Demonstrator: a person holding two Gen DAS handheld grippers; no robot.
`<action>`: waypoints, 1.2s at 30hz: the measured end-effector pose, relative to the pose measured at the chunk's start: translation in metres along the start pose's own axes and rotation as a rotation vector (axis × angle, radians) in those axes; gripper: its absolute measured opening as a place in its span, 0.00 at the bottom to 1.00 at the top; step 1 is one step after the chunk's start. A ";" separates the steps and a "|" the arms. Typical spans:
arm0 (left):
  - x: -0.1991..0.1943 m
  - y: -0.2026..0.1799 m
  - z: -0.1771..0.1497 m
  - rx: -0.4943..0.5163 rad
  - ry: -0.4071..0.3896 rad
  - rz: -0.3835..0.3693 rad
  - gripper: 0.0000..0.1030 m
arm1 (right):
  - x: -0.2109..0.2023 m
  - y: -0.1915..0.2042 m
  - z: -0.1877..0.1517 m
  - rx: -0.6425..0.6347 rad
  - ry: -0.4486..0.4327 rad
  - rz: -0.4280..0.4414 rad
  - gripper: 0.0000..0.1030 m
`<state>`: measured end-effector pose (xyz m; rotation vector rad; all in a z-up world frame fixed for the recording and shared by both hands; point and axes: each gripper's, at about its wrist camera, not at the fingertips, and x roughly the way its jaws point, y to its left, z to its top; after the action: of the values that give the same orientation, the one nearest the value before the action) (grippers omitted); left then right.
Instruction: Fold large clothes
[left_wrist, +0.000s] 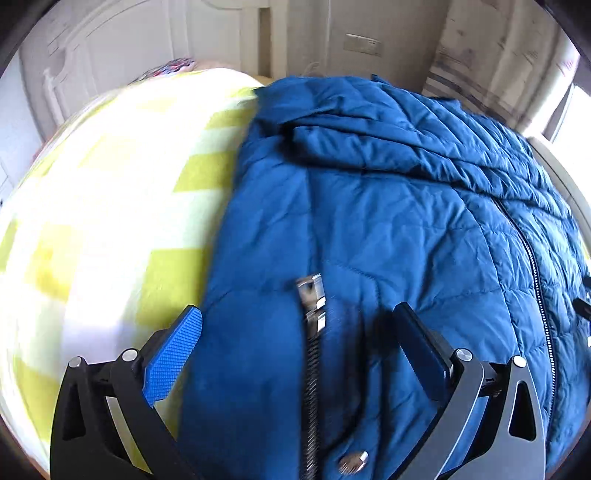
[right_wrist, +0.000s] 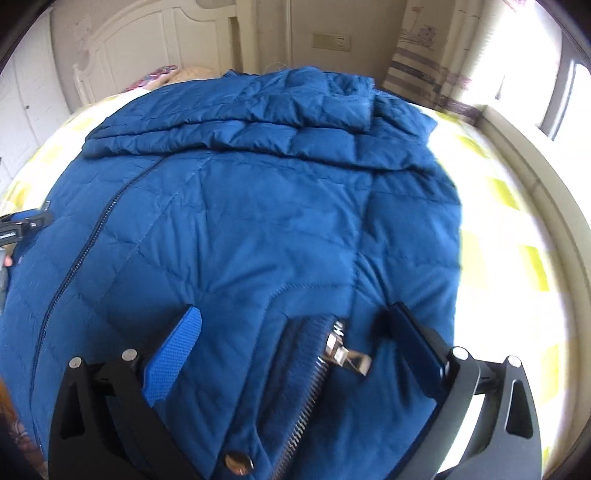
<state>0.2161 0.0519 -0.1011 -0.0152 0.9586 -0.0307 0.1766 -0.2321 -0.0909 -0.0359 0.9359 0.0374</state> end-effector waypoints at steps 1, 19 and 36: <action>-0.007 0.003 -0.004 -0.014 -0.015 0.018 0.95 | -0.011 0.001 -0.005 0.005 -0.015 -0.010 0.97; -0.076 -0.078 -0.102 0.291 -0.064 -0.062 0.96 | -0.078 0.068 -0.106 -0.155 -0.175 0.194 0.97; -0.096 -0.040 -0.137 0.244 -0.120 -0.064 0.96 | -0.079 0.076 -0.138 -0.257 -0.153 0.130 0.97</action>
<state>0.0485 0.0148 -0.1004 0.1755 0.8286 -0.2030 0.0153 -0.1643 -0.1099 -0.2076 0.7750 0.2771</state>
